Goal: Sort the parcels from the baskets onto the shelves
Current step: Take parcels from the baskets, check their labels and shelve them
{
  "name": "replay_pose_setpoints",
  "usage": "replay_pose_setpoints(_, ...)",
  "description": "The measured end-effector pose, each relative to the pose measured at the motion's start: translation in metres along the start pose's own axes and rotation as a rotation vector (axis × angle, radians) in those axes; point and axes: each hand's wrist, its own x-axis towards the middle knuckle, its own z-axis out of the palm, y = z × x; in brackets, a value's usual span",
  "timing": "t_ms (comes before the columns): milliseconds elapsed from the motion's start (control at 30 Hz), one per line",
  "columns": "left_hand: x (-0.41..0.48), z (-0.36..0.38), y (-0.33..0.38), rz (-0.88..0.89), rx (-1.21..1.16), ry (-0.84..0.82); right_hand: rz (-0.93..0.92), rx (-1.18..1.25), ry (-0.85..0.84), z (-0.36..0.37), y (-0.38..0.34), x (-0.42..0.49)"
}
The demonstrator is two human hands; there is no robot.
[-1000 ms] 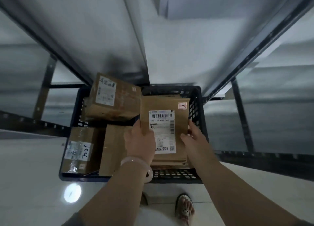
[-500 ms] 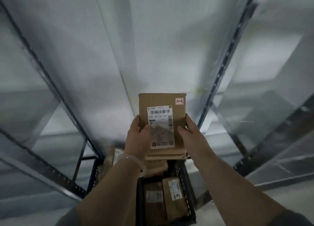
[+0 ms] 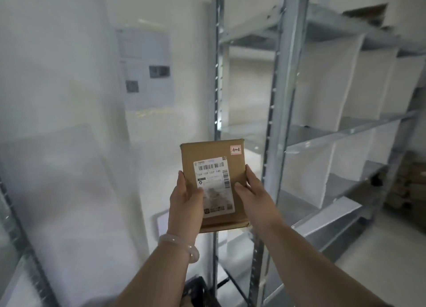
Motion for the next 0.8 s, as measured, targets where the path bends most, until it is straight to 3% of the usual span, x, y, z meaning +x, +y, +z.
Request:
replay_pose_setpoints(367,-0.018,0.127,0.064,0.19,0.01,-0.138,-0.147,0.069,0.102,-0.14,-0.025,0.0)
replay_pose_setpoints(600,-0.018,0.257,0.089,0.268,-0.021,-0.251,-0.179,0.091,0.181,-0.269,-0.021,0.032)
replay_pose_setpoints(800,0.008,0.347,0.099,0.253,-0.034,-0.259,-0.207,0.085,0.165,-0.35,-0.024,0.077)
